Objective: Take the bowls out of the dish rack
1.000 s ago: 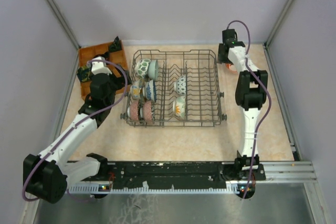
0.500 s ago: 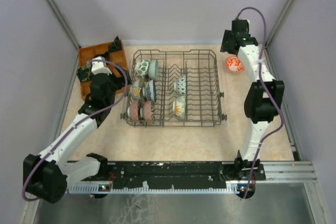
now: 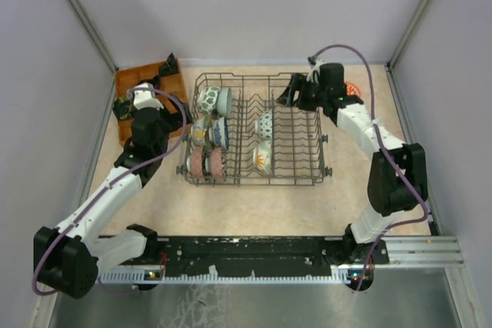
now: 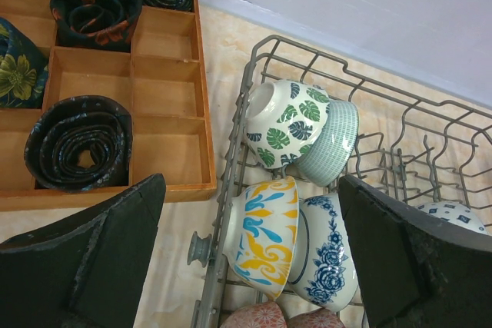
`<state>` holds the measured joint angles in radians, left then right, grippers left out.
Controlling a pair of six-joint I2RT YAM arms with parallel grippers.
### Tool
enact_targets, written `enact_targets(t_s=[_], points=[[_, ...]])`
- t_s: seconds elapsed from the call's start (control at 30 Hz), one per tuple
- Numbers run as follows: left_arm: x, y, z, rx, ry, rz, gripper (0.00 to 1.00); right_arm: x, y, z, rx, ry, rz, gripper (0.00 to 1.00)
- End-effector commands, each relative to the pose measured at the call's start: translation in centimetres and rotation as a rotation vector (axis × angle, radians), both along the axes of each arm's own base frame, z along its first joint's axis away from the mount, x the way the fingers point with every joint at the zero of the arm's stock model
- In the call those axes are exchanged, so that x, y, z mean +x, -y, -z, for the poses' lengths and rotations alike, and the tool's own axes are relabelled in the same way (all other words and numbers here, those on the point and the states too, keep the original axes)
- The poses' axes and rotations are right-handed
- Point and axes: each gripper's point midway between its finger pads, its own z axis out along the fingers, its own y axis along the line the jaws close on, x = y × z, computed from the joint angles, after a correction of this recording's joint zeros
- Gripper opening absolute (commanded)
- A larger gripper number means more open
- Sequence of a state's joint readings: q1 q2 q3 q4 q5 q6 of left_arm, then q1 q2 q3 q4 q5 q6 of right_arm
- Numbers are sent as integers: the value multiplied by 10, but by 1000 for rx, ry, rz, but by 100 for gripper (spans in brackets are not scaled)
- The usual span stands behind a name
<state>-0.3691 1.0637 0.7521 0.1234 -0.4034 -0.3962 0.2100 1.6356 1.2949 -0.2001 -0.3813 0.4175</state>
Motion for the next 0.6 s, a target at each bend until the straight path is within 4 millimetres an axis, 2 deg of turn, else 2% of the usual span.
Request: enact_targets(t_s=[0.0,0.17,0.4,0.47,0.5,0.57], points=[[0,1,-1,-4,3,2,99,-20,-39,-25,146,60,-112,67],[0,1,0,-4,2,1,99,-31,-50,-3,174,14,-143,66],[1,3,5,-4,-8,6,99,-39,-69,16,207,-21,-195,63],[1,3,6,-4,-10,6,99,-41,-74,17,218,-20,-207,61],[1,3,6,-3,-12,5,99,-40,-76,27,223,-44,-206,61],[0,2,7,-3,-11,4,99,-39,-79,34,230,-61,-210,60]])
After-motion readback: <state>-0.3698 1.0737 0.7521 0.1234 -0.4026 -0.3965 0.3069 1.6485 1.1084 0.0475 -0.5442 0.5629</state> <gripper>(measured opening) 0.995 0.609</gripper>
